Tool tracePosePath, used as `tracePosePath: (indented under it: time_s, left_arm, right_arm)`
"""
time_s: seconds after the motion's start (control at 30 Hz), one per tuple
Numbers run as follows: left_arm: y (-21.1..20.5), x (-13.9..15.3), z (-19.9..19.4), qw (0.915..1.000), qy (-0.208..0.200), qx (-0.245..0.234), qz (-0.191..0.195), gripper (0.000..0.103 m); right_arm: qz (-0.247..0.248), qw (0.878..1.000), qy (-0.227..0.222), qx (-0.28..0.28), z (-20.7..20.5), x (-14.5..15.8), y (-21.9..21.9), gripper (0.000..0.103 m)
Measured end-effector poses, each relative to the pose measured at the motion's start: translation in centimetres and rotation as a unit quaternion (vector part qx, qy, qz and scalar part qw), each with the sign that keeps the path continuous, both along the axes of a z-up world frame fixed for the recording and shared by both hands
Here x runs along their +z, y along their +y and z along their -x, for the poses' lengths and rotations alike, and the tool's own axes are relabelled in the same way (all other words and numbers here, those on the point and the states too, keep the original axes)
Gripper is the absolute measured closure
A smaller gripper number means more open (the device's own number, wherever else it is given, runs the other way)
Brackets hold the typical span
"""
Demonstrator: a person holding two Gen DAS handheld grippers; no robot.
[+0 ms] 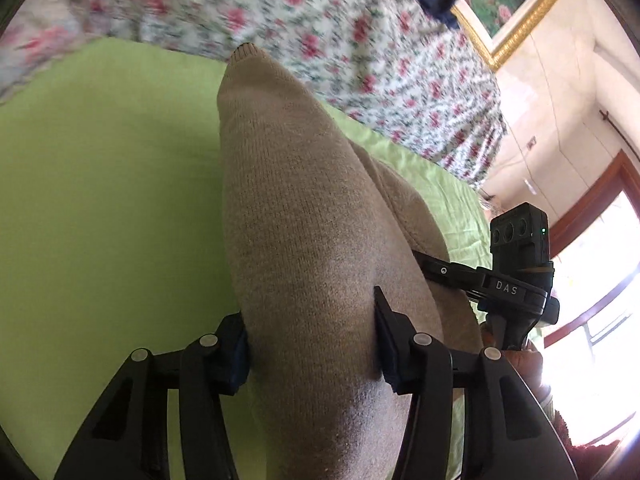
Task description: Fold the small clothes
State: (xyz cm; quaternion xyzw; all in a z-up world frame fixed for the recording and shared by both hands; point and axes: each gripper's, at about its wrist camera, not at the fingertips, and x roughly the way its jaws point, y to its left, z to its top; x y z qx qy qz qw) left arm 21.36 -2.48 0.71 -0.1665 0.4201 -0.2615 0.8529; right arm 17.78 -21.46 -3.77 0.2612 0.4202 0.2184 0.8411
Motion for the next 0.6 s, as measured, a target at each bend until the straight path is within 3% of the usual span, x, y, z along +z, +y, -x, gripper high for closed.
tracePosePath:
  time_s: [0.17, 0.33, 0.47, 0.6]
  left_arm:
    - [5.9, -0.7, 3.7, 0.999, 0.002, 0.044, 0.0, 0.051]
    - [9.3, -4.9, 4.1, 0.997, 0.043, 0.064, 0.012, 0.05]
    - [9.9, -6.2, 4.3, 0.9963, 0.044, 0.067, 0.03, 0.041]
    - [9.8, -5.5, 4.7, 0.9969, 0.035, 0.07, 0.007, 0.037]
  right_arm:
    - [0.005, 0.999, 0.01, 0.037, -0.5, -1.4, 5.5, 0.072]
    - [0.031, 0.999, 0.028, 0.032, -0.9, -3.6, 7.3, 0.072]
    - [0.024, 0.999, 0.039, 0.023, -0.5, -4.0, 6.8, 0.063]
    - [0.031, 0.999, 0.043, 0.008, 0.0, -3.3, 5.8, 0.048]
